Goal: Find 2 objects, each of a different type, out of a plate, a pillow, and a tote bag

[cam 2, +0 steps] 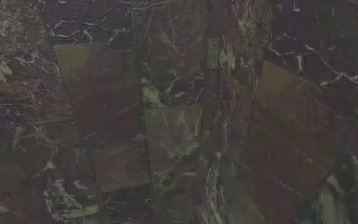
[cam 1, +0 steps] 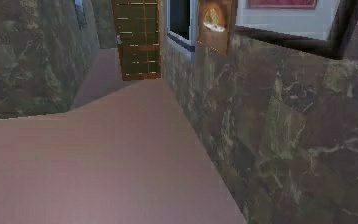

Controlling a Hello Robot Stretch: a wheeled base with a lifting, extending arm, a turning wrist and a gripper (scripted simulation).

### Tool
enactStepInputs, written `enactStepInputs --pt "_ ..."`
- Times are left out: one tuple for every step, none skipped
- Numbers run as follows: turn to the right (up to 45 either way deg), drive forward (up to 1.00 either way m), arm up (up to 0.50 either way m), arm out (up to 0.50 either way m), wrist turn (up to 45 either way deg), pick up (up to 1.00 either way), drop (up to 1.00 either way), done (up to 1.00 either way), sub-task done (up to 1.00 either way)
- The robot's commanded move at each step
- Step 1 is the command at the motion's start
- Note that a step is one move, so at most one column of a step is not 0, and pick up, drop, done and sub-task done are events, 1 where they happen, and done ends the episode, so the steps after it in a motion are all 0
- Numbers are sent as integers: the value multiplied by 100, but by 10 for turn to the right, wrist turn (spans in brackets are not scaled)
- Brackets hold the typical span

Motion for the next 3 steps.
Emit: enactStepInputs --pt "-120 0 0 0 0 0 0 0 0" --pt "0 25 0 0 0 0 0 0 0" --pt "-450 0 0 0 0 0 0 0 0"
